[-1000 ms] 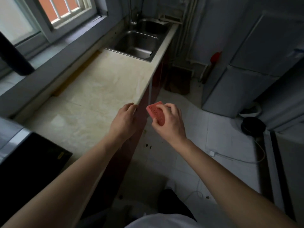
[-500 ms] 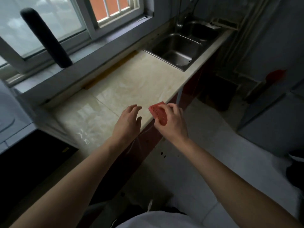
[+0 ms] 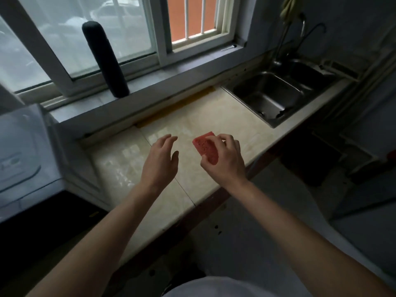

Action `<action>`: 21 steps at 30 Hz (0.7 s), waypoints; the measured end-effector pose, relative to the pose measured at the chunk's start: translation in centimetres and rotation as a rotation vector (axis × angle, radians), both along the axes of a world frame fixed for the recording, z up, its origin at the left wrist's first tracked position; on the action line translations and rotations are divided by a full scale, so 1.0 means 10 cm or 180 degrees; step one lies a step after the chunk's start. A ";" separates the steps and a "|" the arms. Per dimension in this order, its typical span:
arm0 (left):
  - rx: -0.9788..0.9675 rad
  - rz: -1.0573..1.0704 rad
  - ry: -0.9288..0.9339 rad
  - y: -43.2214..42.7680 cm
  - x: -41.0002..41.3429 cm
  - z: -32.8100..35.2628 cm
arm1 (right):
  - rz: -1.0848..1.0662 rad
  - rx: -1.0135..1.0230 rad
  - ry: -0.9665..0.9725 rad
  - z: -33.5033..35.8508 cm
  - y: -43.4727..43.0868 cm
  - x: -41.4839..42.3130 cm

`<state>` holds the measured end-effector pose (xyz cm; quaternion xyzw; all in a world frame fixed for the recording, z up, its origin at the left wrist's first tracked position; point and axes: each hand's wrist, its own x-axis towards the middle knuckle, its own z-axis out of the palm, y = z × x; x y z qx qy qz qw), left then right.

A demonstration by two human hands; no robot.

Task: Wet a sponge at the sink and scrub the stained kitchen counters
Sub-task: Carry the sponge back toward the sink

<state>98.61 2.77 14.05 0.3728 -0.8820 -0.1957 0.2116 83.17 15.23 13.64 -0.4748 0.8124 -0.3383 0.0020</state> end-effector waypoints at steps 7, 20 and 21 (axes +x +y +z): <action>-0.0063 0.0179 0.0148 -0.45 -0.16 0.13 | 0.0117 -0.0045 0.0142 0.15 -0.49 -0.30; -0.0163 0.0164 0.0084 -0.42 -1.24 0.16 | 0.0191 -0.0136 0.0029 0.06 -0.47 -1.38; -0.0172 0.0145 0.0077 -0.38 -1.41 0.18 | 0.0164 -0.0152 0.0031 0.06 -0.42 -1.53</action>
